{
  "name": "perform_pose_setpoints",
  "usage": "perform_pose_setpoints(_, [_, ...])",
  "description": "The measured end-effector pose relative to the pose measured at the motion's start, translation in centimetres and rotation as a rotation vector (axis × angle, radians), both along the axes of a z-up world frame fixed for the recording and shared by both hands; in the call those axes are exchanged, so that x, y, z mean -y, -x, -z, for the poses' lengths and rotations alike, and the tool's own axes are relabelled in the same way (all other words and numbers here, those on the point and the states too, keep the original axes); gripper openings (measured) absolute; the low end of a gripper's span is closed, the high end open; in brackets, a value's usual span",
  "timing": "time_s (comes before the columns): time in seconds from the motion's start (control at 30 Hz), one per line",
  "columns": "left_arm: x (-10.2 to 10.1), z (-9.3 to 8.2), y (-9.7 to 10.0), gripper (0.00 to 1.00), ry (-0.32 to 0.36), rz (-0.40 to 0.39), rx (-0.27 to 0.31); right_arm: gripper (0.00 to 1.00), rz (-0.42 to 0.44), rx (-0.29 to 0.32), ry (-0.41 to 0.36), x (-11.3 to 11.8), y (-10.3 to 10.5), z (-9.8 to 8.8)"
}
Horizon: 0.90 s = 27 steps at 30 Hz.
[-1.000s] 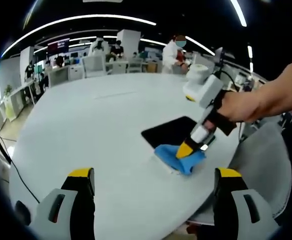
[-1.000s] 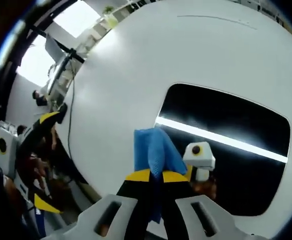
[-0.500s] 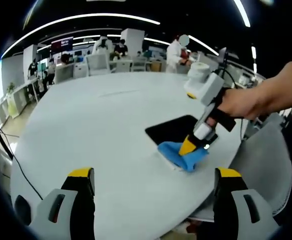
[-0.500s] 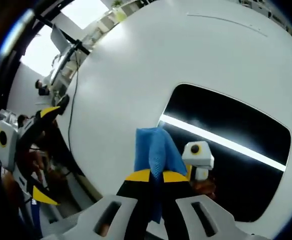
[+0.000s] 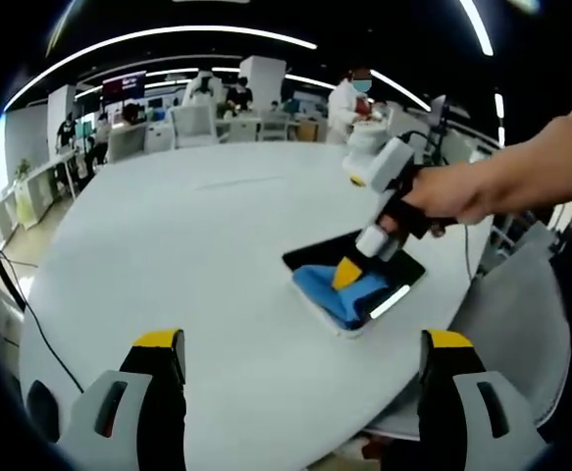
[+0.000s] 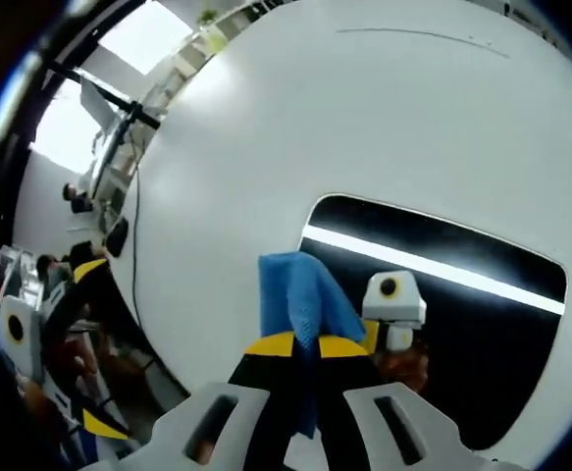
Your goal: Wipe the mirror surface with the cleaning cloth until all visible marks leave the cleaned area.
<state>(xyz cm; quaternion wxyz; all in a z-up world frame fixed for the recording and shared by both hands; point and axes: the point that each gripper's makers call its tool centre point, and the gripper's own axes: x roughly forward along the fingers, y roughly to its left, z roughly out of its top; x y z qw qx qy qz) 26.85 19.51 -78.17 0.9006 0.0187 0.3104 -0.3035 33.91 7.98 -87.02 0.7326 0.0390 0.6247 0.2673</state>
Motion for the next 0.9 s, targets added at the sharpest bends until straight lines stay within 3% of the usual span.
perform_pose_setpoints(0.53, [-0.6,0.1,0.4,1.0,-0.019,0.006,-0.014,0.01,-0.034,0.023,0.02,-0.6,-4.3,0.2])
perform_pose_setpoints(0.9, [-0.6,0.2,0.5,1.0,-0.003,-0.012,-0.024,0.01,-0.009,0.025,0.003,-0.7,-6.7,-0.1])
